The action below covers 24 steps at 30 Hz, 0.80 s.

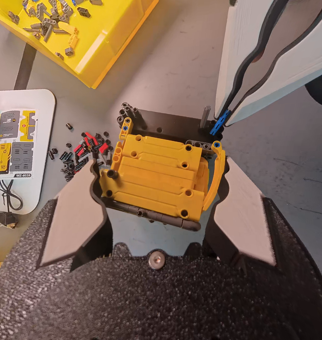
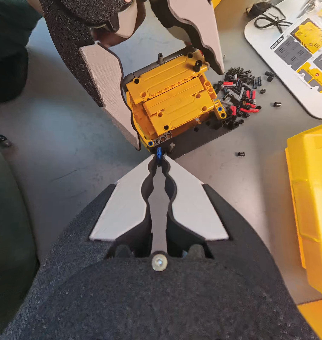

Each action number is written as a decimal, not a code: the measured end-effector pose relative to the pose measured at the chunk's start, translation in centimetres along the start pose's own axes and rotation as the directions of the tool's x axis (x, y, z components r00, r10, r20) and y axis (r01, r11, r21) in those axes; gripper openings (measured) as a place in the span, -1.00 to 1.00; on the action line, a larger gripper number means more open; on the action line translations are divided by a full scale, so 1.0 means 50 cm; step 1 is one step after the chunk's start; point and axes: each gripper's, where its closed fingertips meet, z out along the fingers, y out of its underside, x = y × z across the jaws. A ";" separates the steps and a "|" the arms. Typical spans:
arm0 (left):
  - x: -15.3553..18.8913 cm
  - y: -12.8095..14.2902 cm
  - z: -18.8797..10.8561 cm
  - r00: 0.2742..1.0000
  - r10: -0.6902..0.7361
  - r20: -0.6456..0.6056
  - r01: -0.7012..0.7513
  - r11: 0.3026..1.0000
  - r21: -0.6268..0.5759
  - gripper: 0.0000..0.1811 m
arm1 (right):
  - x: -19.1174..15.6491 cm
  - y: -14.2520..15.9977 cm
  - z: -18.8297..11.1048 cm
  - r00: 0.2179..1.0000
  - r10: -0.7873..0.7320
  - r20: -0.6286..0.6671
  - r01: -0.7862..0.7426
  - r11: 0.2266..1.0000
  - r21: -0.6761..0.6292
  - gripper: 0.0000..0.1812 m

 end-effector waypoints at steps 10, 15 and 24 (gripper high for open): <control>-0.002 -0.004 0.003 0.999 -0.031 0.026 0.031 1.000 -0.005 0.42 | 0.005 0.011 -0.011 0.967 -0.246 0.064 0.253 0.920 -0.299 -0.96; -0.006 -0.006 0.006 0.997 -0.059 0.050 0.059 0.998 -0.006 0.42 | 0.013 0.012 -0.011 0.917 -0.385 0.108 0.392 0.815 -0.426 -0.96; -0.008 -0.003 0.007 0.997 -0.064 0.044 0.065 0.998 -0.006 0.43 | 0.010 0.007 -0.003 0.879 -0.438 0.190 0.475 0.765 -0.434 -0.99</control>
